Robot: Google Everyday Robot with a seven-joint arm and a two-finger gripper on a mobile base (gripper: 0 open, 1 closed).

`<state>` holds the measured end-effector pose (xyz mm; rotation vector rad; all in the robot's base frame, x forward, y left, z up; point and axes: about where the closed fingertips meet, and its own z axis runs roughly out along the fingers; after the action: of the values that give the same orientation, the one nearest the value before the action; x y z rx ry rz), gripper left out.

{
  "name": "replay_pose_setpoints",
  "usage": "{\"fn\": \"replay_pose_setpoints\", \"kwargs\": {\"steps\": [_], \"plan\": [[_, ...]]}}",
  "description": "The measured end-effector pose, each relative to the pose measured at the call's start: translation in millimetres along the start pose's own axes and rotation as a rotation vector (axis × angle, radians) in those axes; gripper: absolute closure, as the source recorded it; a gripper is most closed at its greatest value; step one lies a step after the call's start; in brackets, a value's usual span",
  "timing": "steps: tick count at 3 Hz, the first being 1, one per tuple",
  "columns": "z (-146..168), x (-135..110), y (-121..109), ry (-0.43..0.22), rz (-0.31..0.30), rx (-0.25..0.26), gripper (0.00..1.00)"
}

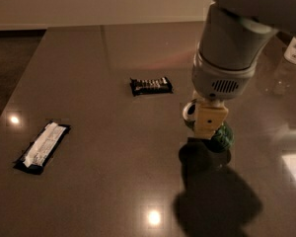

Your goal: Knock green can over

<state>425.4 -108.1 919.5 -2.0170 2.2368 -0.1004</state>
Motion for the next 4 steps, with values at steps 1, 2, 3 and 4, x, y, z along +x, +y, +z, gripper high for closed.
{"fn": "replay_pose_setpoints", "kwargs": {"steps": [1,2,3,4], "plan": [[13,-3,-3,0.059,-0.018,-0.021,0.65],[20,-8,-5,0.095,-0.037,-0.031,0.41],[26,-12,-4,0.111,-0.049,-0.039,0.18],[26,-16,-7,0.098,-0.051,-0.022,0.00]]}}
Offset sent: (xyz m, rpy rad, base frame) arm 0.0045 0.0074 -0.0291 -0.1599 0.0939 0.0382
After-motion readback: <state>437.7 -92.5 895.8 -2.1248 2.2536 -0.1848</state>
